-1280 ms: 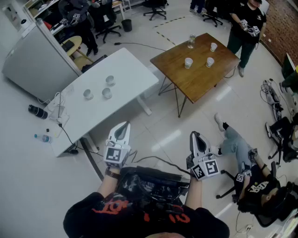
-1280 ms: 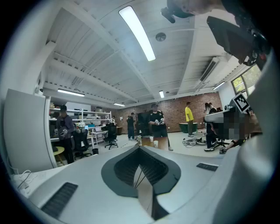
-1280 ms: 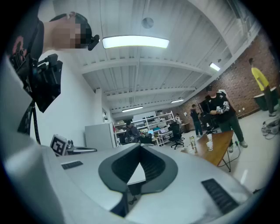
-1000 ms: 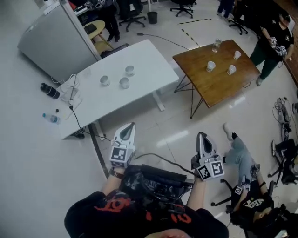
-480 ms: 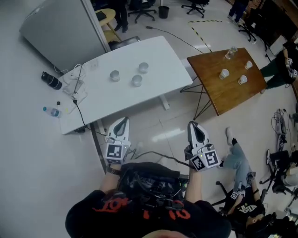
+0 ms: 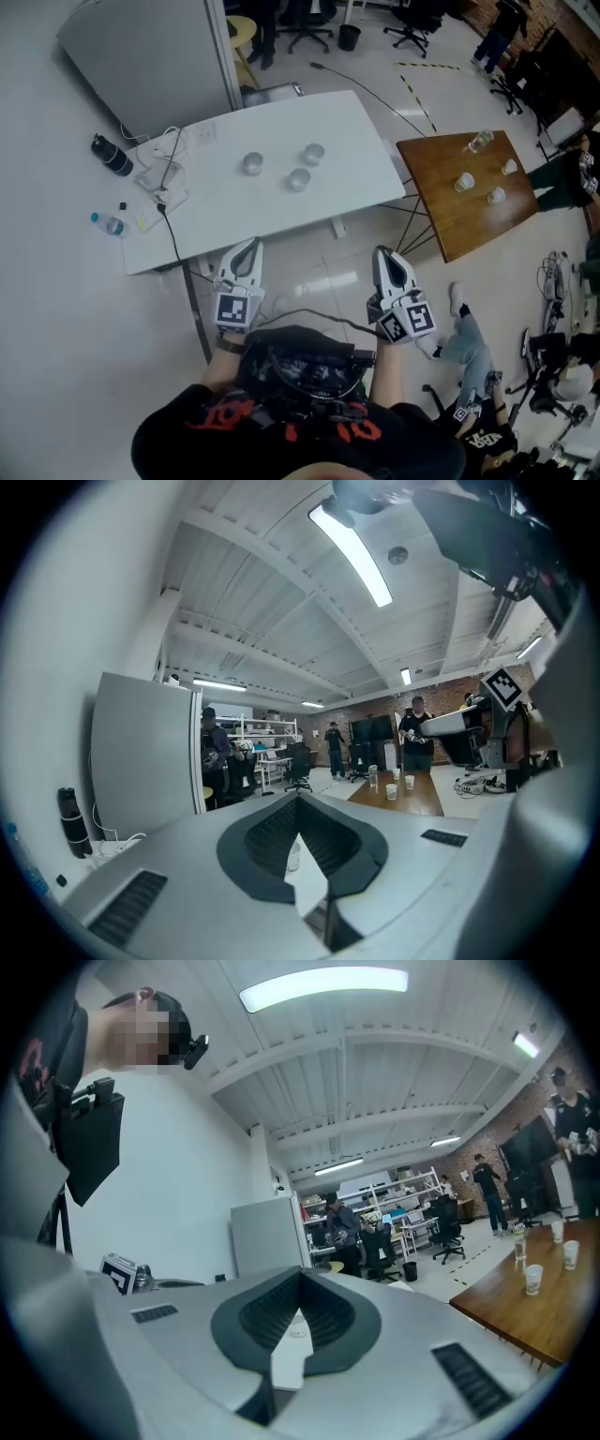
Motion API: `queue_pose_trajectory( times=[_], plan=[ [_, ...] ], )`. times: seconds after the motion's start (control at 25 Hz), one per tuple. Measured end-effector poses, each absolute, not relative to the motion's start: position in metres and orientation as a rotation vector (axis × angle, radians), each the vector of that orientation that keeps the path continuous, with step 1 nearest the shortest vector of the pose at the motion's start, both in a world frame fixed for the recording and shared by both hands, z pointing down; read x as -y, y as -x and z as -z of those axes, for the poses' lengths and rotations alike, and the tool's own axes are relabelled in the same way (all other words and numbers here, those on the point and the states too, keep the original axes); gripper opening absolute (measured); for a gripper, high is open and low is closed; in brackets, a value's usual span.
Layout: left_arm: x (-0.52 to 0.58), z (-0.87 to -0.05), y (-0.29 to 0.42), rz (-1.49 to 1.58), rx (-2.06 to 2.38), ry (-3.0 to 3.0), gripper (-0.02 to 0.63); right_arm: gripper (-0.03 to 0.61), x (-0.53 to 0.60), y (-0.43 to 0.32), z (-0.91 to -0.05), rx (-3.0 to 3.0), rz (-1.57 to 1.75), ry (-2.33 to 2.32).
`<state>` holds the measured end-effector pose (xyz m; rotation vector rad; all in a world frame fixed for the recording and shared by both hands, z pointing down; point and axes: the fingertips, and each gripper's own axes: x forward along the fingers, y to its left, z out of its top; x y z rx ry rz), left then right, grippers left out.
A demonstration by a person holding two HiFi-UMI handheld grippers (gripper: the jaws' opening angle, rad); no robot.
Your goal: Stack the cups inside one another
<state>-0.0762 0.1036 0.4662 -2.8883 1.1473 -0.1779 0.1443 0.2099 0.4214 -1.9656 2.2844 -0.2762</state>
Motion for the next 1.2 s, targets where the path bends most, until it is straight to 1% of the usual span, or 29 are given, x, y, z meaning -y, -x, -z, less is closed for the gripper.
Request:
queue_pose_trajectory(
  times=[0.32,0.52,0.76,1.2],
  plan=[
    [-0.068,-0.468,0.104,0.133,-1.148,2.906,0.003,0.006,-0.156,-0.107,-0.415,-2.316,0.268,1.897],
    [-0.051,-0.464,0.116,0.107,-1.196,2.892,0.003,0.006,-0.142,-0.101,-0.422,-2.317,0.335,1.86],
    [-0.041,-0.474,0.105,0.181,-1.251,2.913,0.002,0.006,-0.123,-0.118,-0.425,-2.338,0.361,1.84],
    [0.019,-0.454,0.078,0.099,-1.505,2.872,0.003,0.006,-0.035,-0.163,-0.422,-2.496,0.337,1.641]
  ],
)
